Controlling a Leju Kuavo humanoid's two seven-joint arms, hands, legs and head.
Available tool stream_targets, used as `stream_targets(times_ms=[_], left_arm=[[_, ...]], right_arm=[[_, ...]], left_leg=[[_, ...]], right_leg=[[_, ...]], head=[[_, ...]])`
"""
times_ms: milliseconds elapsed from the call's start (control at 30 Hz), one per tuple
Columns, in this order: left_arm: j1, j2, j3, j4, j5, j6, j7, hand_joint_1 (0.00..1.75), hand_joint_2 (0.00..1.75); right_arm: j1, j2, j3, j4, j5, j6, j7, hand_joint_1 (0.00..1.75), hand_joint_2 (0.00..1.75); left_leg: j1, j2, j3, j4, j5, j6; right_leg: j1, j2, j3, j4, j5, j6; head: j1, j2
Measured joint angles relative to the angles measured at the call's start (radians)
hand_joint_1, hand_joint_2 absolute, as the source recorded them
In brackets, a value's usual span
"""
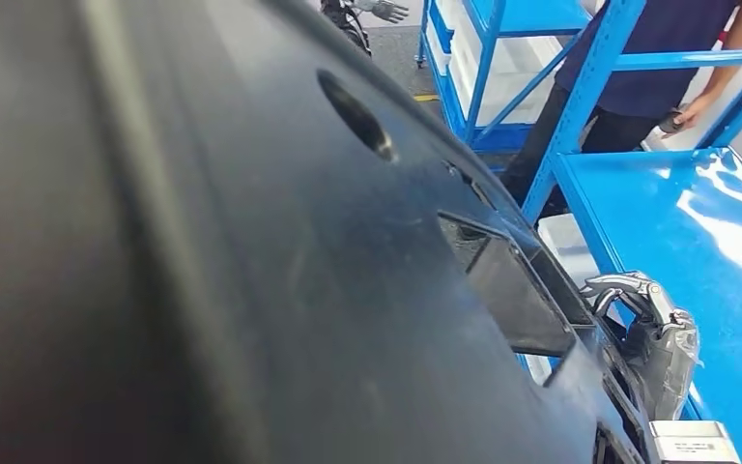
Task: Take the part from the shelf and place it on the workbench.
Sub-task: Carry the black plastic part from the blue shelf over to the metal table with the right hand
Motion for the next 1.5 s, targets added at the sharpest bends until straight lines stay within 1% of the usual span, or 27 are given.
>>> stream_targets(times_ms=[67,133,200,267,333,400,467,500,567,633,700,767,833,867,933,1000,1067,1100,1133,1167,1233,1300,1333,1367,1400,1433,1500], left_arm=[[0.0,-0.002,0.0,0.0,0.0,0.0,0.0,0.0,0.0],[0.001,-0.002,0.0,0.0,0.002,-0.001,0.0,0.0,0.0],[0.001,-0.002,0.0,0.0,0.004,-0.001,-0.001,0.0,0.0],[0.0,-0.001,0.0,0.0,0.006,0.0,-0.002,0.0,0.0],[0.001,-0.001,0.0,0.0,0.006,0.0,-0.002,0.0,0.0],[0.003,0.0,0.0,0.0,0.006,0.0,-0.001,0.0,0.0],[0.0,0.0,0.0,0.0,0.006,0.003,-0.001,0.0,0.0],[-0.004,0.0,0.0,0.0,0.005,0.004,-0.001,0.0,0.0],[-0.01,0.001,0.0,0.0,0.004,0.004,-0.001,0.0,0.0],[-0.01,0.001,0.0,0.0,0.003,0.004,0.001,0.0,0.0],[-0.006,0.001,-0.001,0.0,0.001,0.004,0.003,0.0,0.0],[-0.003,0.001,-0.002,0.0,-0.001,0.003,0.004,0.0,0.0],[-0.001,0.002,-0.002,0.0,-0.001,0.003,0.006,0.0,0.0],[0.002,0.002,-0.002,0.0,-0.001,0.004,0.007,0.0,0.0],[0.003,0.002,-0.002,0.0,-0.001,0.004,0.01,0.0,0.0],[0.001,0.002,-0.002,0.0,-0.001,0.003,0.013,0.0,0.0],[0.001,0.001,-0.002,0.0,-0.001,0.003,0.016,0.0,0.0],[0.002,0.001,-0.002,0.0,0.0,0.003,0.017,0.0,0.0],[0.003,0.001,-0.002,0.0,0.0,0.003,0.018,0.0,0.0],[0.003,0.001,-0.002,0.0,0.001,0.003,0.018,0.0,0.0],[0.002,0.002,-0.002,0.0,0.002,0.004,0.019,0.0,0.0],[0.002,0.003,-0.002,0.0,0.004,0.004,0.019,0.0,0.0],[0.002,0.003,-0.002,0.0,0.004,0.004,0.02,0.0,0.0],[0.004,0.003,-0.002,0.0,0.005,0.004,0.02,0.0,0.0],[0.005,0.004,-0.002,0.0,0.006,0.005,0.02,0.0,0.0],[0.006,0.004,-0.002,0.0,0.006,0.006,0.02,0.0,0.0],[0.003,0.005,-0.002,0.0,0.006,0.008,0.02,0.0,0.0]], right_arm=[[0.002,0.0,-0.002,0.0,0.0,0.0,0.002,1.75,1.75],[0.002,0.0,-0.003,0.0,0.002,0.0,0.004,1.75,1.75],[0.002,0.001,-0.005,0.0,0.004,0.0,0.004,1.75,1.75],[0.001,0.001,-0.006,0.0,0.005,0.0,0.004,1.75,1.75],[0.0,0.003,-0.006,0.0,0.005,0.0,0.003,1.75,1.75],[-0.001,0.005,-0.006,0.0,0.005,0.0,0.0,1.75,1.75],[-0.001,0.006,-0.007,0.0,0.003,0.0,-0.003,1.75,1.75],[0.0,0.006,-0.007,0.0,0.002,0.0,-0.004,1.75,1.75],[0.0,0.007,-0.007,0.0,0.0,0.0,-0.005,1.75,1.75],[0.0,0.008,-0.007,0.0,-0.002,0.0,-0.007,1.75,1.75],[0.0,0.01,-0.007,0.0,-0.004,0.0,-0.009,1.75,1.75],[0.0,0.011,-0.008,0.0,-0.008,0.0,-0.011,1.75,1.75],[-0.002,0.013,-0.009,0.002,-0.012,0.0,-0.012,1.75,1.75],[-0.002,0.014,-0.009,0.003,-0.013,0.0,-0.013,1.75,1.75],[-0.002,0.015,-0.01,0.004,-0.014,0.0,-0.014,1.75,1.75],[0.002,0.015,-0.011,0.006,-0.014,0.0,-0.015,1.75,1.75],[0.005,0.016,-0.012,0.008,-0.015,0.0,-0.015,1.75,1.75],[0.005,0.017,-0.012,0.01,-0.015,0.0,-0.016,1.75,1.75],[0.005,0.018,-0.012,0.011,-0.015,0.0,-0.017,1.75,1.75],[0.006,0.019,-0.012,0.011,-0.015,0.0,-0.018,1.75,1.75],[0.007,0.021,-0.012,0.014,-0.017,0.0,-0.021,1.75,1.75],[0.009,0.022,-0.012,0.017,-0.021,-0.001,-0.026,1.75,1.75],[0.008,0.023,-0.013,0.017,-0.023,-0.001,-0.028,1.75,1.75],[0.008,0.024,-0.013,0.018,-0.025,-0.001,-0.03,1.75,1.75],[0.008,0.026,-0.013,0.019,-0.025,-0.001,-0.033,1.75,1.75],[0.009,0.027,-0.014,0.019,-0.026,-0.001,-0.034,1.75,1.75],[0.01,0.029,-0.015,0.019,-0.026,-0.001,-0.035,1.75,1.75]], left_leg=[[0.001,-0.031,0.003,0.001,-0.002,0.001],[0.004,-0.063,0.009,0.003,-0.005,-0.004],[0.006,-0.092,0.01,0.01,-0.012,-0.015],[0.006,-0.114,0.002,0.016,-0.016,-0.027],[0.009,-0.132,-0.005,0.015,-0.015,-0.035],[0.009,-0.098,-0.021,0.047,-0.032,-0.044],[0.008,-0.032,-0.076,0.16,-0.086,-0.053],[0.008,-0.014,-0.114,0.235,-0.116,-0.055],[0.009,-0.004,-0.165,0.328,-0.139,-0.055],[0.006,0.004,-0.137,0.269,-0.093,-0.046],[-0.006,0.045,-0.064,0.122,-0.03,-0.03],[-0.02,0.078,-0.026,0.037,-0.009,-0.016],[-0.026,0.063,-0.023,0.023,-0.01,-0.006],[-0.022,0.049,-0.017,0.014,-0.006,-0.003],[-0.012,0.022,0.001,-0.007,0.003,0.004],[-0.006,-0.005,0.011,-0.015,0.005,0.009],[-0.006,-0.034,0.013,-0.014,0.003,0.011],[-0.005,-0.049,0.015,-0.013,0.001,0.01],[-0.005,-0.065,0.018,-0.011,-0.001,0.008],[-0.003,-0.08,0.022,-0.009,-0.005,0.004],[-0.003,-0.106,0.023,-0.002,-0.013,-0.007],[-0.002,-0.123,0.015,0.002,-0.016,-0.016],[0.0,-0.134,0.011,0.003,-0.015,-0.02],[0.001,-0.137,0.008,0.004,-0.017,-0.023],[0.001,-0.121,0.0,0.018,-0.025,-0.028],[0.0,-0.095,-0.016,0.051,-0.043,-0.033],[0.002,-0.03,-0.079,0.176,-0.099,-0.043]], right_leg=[[0.0,0.009,-0.05,0.07,-0.006,0.003],[-0.005,0.016,-0.028,-0.007,0.06,0.008],[-0.015,0.062,0.026,-0.138,0.124,0.013],[-0.019,0.09,0.049,-0.196,0.141,0.008],[-0.015,0.068,0.049,-0.199,0.141,-0.006],[-0.014,0.043,0.052,-0.201,0.141,-0.018],[-0.009,0.017,0.056,-0.202,0.138,-0.028],[-0.006,0.003,0.058,-0.202,0.135,-0.032],[-0.001,-0.026,0.063,-0.202,0.129,-0.036],[0.003,-0.052,0.073,-0.202,0.122,-0.037],[0.006,-0.075,0.086,-0.203,0.113,-0.034],[0.009,-0.097,0.095,-0.205,0.105,-0.026],[0.011,-0.121,0.103,-0.212,0.101,-0.017],[0.01,-0.118,0.108,-0.212,0.098,-0.013],[0.009,-0.068,0.096,-0.168,0.07,-0.006],[0.006,-0.006,0.034,-0.049,0.015,-0.003],[0.005,0.008,-0.028,0.047,-0.008,0.002],[0.003,0.009,-0.038,0.046,0.009,0.004],[0.001,0.012,-0.026,0.004,0.045,0.006],[-0.002,0.022,0.0,-0.065,0.09,0.009],[-0.008,0.067,0.051,-0.184,0.143,0.01],[-0.007,0.088,0.064,-0.215,0.145,0.001],[-0.006,0.075,0.064,-0.217,0.146,-0.006],[-0.005,0.062,0.065,-0.218,0.146,-0.011],[-0.005,0.048,0.067,-0.22,0.146,-0.018],[-0.005,0.034,0.069,-0.222,0.145,-0.023],[-0.002,0.008,0.074,-0.223,0.141,-0.032]], head=[[0.0,0.0],[0.0,0.0],[0.0,0.0],[-0.001,0.0],[-0.003,0.0],[-0.007,0.0],[-0.012,0.0],[-0.014,0.0],[-0.016,0.0],[-0.018,0.0],[-0.02,0.0],[-0.023,0.0],[-0.027,0.0],[-0.028,0.0],[-0.031,-0.001],[-0.033,-0.001],[-0.033,-0.001],[-0.033,-0.001],[-0.033,-0.001],[-0.033,-0.001],[-0.034,-0.002],[-0.037,-0.002],[-0.039,-0.002],[-0.04,-0.002],[-0.043,-0.002],[-0.046,-0.002],[-0.052,-0.002]])
